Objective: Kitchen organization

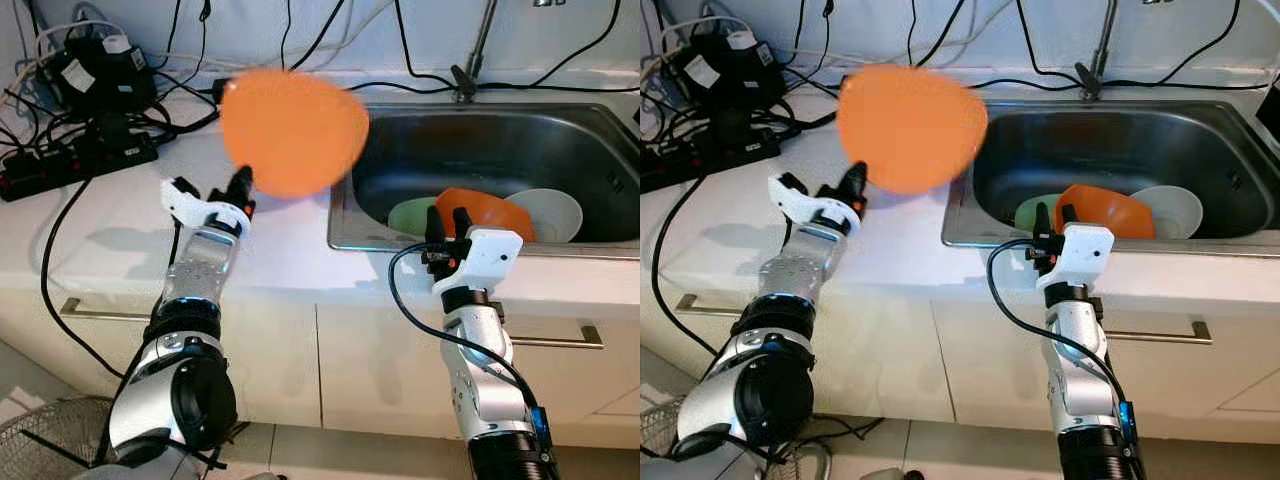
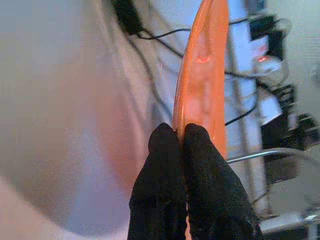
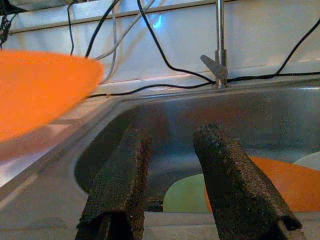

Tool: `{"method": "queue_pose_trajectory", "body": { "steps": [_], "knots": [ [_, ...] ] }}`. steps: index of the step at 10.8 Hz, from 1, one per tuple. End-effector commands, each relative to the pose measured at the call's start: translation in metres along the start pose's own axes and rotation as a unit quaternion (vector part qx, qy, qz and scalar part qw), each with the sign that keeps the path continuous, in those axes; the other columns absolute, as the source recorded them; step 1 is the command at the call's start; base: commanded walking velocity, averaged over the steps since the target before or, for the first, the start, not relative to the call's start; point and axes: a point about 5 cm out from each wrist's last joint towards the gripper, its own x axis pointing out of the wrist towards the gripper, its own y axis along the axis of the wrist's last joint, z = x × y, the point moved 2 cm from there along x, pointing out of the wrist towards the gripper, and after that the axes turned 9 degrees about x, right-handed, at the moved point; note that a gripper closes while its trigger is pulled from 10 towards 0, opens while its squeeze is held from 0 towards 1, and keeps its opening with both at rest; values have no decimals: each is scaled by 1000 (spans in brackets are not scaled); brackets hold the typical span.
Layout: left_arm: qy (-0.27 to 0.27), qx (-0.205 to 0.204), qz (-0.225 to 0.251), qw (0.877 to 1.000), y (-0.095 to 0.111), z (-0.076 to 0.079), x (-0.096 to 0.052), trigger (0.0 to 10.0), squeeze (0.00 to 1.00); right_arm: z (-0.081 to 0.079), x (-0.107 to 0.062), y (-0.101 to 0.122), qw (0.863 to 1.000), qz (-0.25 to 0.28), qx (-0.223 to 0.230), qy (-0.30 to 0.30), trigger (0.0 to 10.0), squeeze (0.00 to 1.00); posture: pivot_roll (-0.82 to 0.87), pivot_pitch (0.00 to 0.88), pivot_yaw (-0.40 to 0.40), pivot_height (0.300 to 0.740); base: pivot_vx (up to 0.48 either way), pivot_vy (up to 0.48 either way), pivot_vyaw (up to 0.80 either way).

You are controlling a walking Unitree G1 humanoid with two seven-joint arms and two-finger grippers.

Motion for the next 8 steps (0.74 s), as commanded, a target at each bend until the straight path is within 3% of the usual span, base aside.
{"method": "queue_pose_trajectory", "body": {
  "steps": [1,3,7,8],
  "knots": [
    [-45,-17,29,998,13,16,1,10000,0,2,6,-1,1000,-11,2,-5,10000,0,-3,0,77,740,0,0,0],
    [-63,-16,14,998,5,23,-1,10000,0,4,12,8,1000,-4,4,-10,10000,0,-6,0,78,740,0,0,0],
    [-96,-1,-41,995,-26,36,-13,10000,0,2,36,49,998,43,37,-5,10000,0,-4,0,74,740,0,0,0],
    [-99,-1,-47,994,-30,38,-14,10000,0,-1,38,56,998,51,46,3,10000,459,-2,0,73,740,0,0,0]
  ]
}}
